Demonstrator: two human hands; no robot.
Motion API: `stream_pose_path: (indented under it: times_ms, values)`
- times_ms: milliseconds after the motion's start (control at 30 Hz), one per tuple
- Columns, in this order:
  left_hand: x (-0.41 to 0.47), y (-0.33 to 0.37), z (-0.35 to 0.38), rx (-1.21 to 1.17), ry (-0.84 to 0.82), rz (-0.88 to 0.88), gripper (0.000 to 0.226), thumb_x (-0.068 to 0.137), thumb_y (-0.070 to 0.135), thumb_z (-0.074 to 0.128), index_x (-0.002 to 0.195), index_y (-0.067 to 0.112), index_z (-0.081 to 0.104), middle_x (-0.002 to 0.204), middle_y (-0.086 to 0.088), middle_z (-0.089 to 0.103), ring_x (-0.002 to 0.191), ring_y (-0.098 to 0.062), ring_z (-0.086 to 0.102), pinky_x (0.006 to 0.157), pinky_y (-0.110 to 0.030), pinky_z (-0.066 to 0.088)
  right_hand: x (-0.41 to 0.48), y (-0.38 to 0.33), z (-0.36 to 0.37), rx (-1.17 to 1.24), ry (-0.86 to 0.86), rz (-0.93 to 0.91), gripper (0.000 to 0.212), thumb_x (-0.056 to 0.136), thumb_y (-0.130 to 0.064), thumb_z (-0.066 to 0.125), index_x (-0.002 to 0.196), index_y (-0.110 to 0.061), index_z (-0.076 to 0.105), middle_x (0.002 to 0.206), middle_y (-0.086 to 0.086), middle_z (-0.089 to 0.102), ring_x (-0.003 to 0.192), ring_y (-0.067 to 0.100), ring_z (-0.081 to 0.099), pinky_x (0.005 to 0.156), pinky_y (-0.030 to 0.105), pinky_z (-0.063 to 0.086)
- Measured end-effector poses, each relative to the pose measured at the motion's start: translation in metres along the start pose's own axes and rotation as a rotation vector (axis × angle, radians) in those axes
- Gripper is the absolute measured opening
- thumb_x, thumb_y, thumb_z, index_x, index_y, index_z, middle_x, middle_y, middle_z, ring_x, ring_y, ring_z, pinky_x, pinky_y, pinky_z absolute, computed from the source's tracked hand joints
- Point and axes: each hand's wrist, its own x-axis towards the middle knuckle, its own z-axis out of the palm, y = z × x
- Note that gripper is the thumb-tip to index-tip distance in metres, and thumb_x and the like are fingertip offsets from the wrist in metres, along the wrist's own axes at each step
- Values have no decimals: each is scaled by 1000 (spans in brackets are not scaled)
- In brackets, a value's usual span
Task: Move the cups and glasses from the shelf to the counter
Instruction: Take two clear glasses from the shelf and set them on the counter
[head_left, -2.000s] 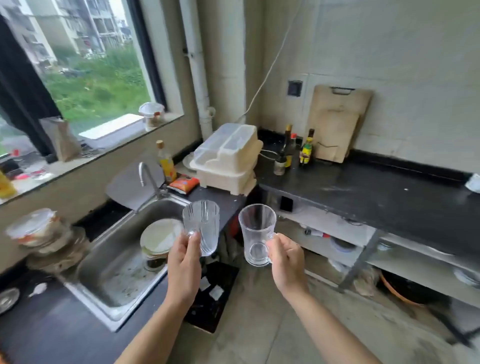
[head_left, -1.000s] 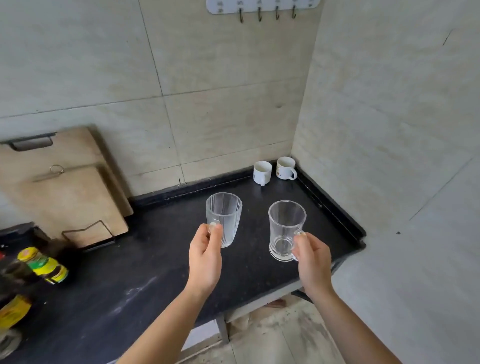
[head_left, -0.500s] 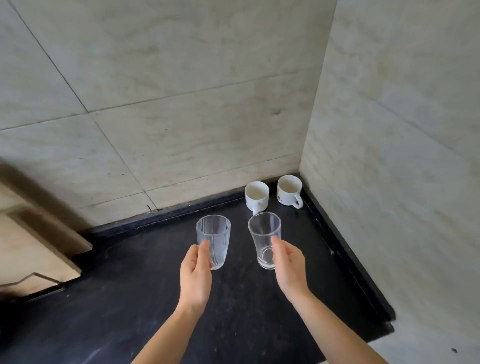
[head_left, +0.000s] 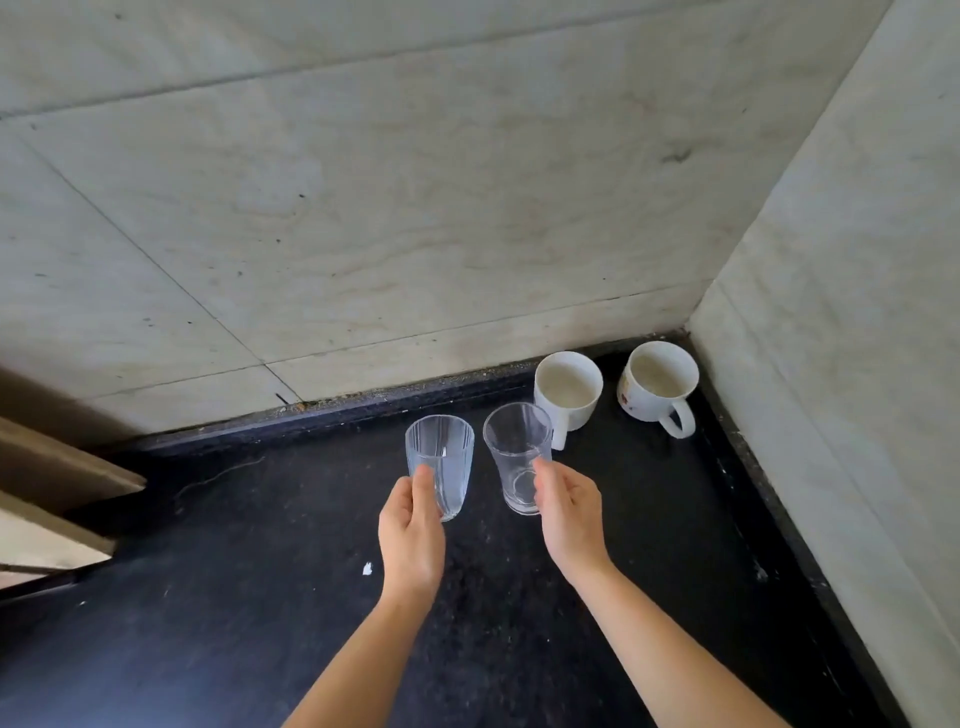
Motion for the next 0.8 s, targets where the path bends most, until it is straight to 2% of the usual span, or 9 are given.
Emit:
stream_pose_path:
  times_ms: [133,267,333,433,533,600,700,733,800]
  values:
    - [24,-17,12,-64,28,-22,48,98,48,49,65,16,34,63,1,35,61,-13,33,60,-34,33,22,13,22,25,66,-27,50,100,-12,54,57,0,29,52,1,28,52,9,27,49,22,23]
    - [44,-29,26,-105,40,-25,48,98,47,48,62,17,37,60,3,38,60,-12,35,60,-34,34,41,19,39,81,137,-27,50,98,-14,53,53,-15,32,50,-5,30,53,10,27,51,22,25]
    - [52,-32,34,-113,40,-3,46,99,43,47,63,15,40,59,3,41,59,-10,38,57,-27,37,49,18,46,95,148,-51,47,96,-19,52,53,-19,32,50,-8,31,54,9,27,51,19,27]
    - [60,-33,44,-132,23,42,44,101,36,44,65,11,43,58,5,44,55,-5,40,51,-17,37,59,16,51,60,155,-85,39,92,-27,48,57,-14,38,54,-5,38,55,7,35,54,19,31]
    - [66,-33,51,-104,-12,56,43,102,34,43,70,6,47,63,5,48,56,-2,42,55,-17,39,68,16,54,3,135,-82,32,91,-31,41,62,-18,48,65,-5,52,63,1,49,64,16,39]
    - [70,-32,53,-66,-44,42,42,103,35,43,73,9,56,76,4,55,68,-3,50,68,-21,44,72,16,55,-61,102,-65,31,94,-30,40,69,-20,55,74,-6,58,74,2,54,75,21,43]
    - [77,-29,54,76,-99,36,39,104,34,42,75,26,66,100,9,57,108,-17,54,96,-37,41,73,15,58,-171,61,-67,31,102,-19,42,78,-21,61,82,-9,60,84,7,55,83,32,45]
    - [79,-27,54,118,-125,44,39,104,35,40,77,30,68,104,9,58,113,-20,53,100,-38,40,73,14,58,-202,63,-75,30,103,-18,42,81,-21,62,84,-10,61,86,6,56,83,32,45]
    - [82,-21,52,158,-173,58,39,104,35,38,81,28,69,104,3,63,110,-19,57,95,-37,43,73,10,57,-258,49,-69,30,104,-21,40,89,-21,66,89,-12,62,88,1,56,82,25,44]
